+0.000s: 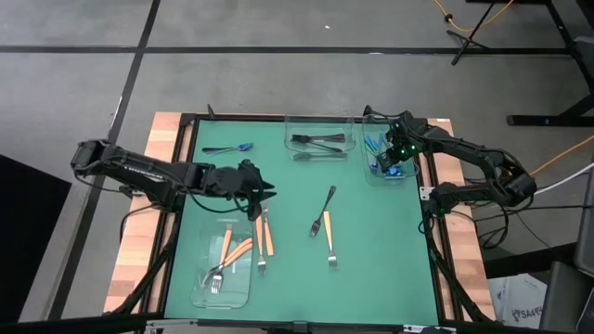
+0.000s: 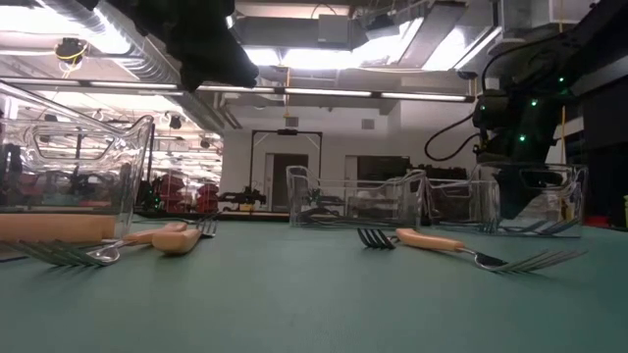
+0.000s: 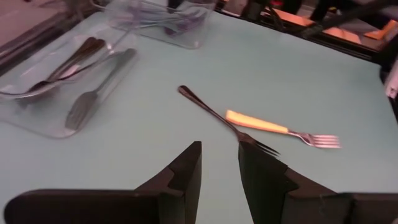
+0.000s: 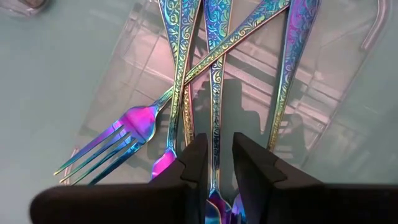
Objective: Sort silverware by color (type)
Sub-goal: Put the blue fork into the top right transparent bin
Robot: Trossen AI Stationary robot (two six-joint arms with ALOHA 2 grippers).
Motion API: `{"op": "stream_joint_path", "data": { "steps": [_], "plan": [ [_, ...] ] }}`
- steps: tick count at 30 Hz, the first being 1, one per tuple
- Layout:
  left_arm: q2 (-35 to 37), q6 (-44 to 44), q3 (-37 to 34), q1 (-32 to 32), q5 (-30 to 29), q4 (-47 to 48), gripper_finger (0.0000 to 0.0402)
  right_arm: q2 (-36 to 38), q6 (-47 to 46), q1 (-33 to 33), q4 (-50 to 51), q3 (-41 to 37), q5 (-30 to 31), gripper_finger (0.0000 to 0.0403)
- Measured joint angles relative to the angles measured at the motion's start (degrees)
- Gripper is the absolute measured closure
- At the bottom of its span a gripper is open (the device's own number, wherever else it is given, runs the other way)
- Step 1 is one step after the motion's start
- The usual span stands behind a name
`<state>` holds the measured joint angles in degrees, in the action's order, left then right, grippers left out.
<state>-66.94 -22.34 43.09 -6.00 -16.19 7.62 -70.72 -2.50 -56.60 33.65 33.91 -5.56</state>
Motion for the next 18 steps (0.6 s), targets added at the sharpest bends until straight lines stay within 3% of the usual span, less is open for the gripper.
{"op": "stream_joint_path", "data": {
  "steps": [10, 18],
  "plan": [
    [-0.02, 0.43, 0.00, 10.51, 4.35, 1.84, 0.0302, 0.00, 0.02, 0.02, 0.02, 0.00, 0.00, 0.0338],
    [-0.02, 1.57, 0.00, 22.21, 5.35, 16.31, 0.0302, 0.00, 0.02, 0.02, 0.00, 0.02, 0.00, 0.0338]
  ]
}}
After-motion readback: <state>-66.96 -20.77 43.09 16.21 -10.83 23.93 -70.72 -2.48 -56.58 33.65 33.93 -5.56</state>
